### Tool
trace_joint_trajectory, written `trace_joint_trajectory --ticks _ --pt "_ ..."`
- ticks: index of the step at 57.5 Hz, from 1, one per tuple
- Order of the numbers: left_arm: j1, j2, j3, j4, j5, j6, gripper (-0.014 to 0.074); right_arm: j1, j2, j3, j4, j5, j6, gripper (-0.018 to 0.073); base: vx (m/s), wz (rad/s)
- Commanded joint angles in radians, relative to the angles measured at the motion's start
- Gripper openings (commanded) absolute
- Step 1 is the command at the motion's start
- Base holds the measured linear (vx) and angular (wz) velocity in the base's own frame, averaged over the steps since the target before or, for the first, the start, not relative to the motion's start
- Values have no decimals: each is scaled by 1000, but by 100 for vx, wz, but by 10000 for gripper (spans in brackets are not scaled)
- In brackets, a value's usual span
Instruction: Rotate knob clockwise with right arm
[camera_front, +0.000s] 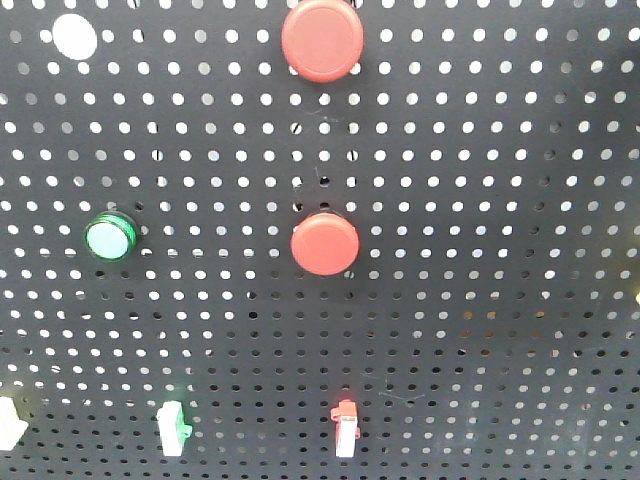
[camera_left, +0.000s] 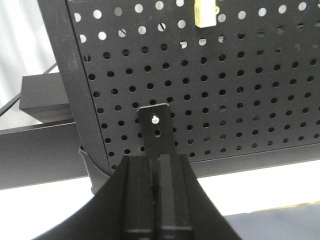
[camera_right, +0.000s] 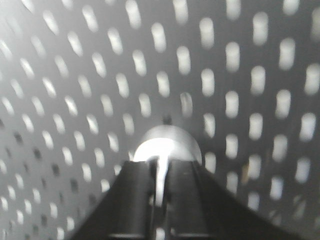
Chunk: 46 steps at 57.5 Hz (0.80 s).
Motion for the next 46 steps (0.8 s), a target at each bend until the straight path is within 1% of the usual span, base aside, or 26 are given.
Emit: trace_joint_trajectory --ticks 1,6,10,13,18,23,27,29,33,34,35,36,37,38,40,42,46 --pt "-8 -17 33 -6 -85 -2 -6 -6 -6 -31 -71 -42 -5 359 0 0" --pt "-8 -17 33 -6 -85 -2 -6 -6 -29 -31 -40 -45 -14 395 0 0" --pt "-8 -17 33 -6 -85 -2 -6 -6 -57 -31 -10 -45 -33 391 0 0" --pt "-8 -17 33 -6 -85 -2 -6 -6 -82 -31 20 -46 -70 373 0 0" --pt "-8 -17 33 -6 -85 -2 -6 -6 -127 -29 82 -43 -175 308 0 0" --pt "-8 -17 33 -6 -85 -2 -6 -6 -171 -23 167 -20 -295 181 0 0" --pt "-8 -17 33 -6 -85 -2 -6 -6 -204 -23 247 21 -422 58 0 0" --pt "-8 -17 33 -6 -85 -2 -6 -6 -220 -23 289 43 -509 -11 0 0" --pt "-8 -17 33 -6 -85 -2 -6 -6 -253 -21 370 83 -726 -13 0 0" --pt "-8 -17 33 -6 -85 -2 -6 -6 -260 -17 384 88 -805 -13 0 0" --pt "-8 -17 33 -6 -85 -2 -6 -6 -272 -9 406 89 -858 -13 0 0" --pt "-8 -17 33 -6 -85 -2 -6 -6 -280 -2 422 89 -938 -13 0 0" --pt "-8 -17 33 -6 -85 -2 -6 -6 -294 12 446 89 -989 -11 0 0" --pt "-8 -17 33 -6 -85 -2 -6 -6 -304 22 462 88 -1062 -10 0 0" --pt "-8 -17 33 -6 -85 -2 -6 -6 -332 45 504 85 -1147 -8 0 0" --pt "-8 -17 33 -6 -85 -2 -6 -6 -363 86 572 78 -1258 -8 0 0" --pt "-8 -17 33 -6 -85 -2 -6 -6 -434 156 673 71 -1393 -8 0 0"
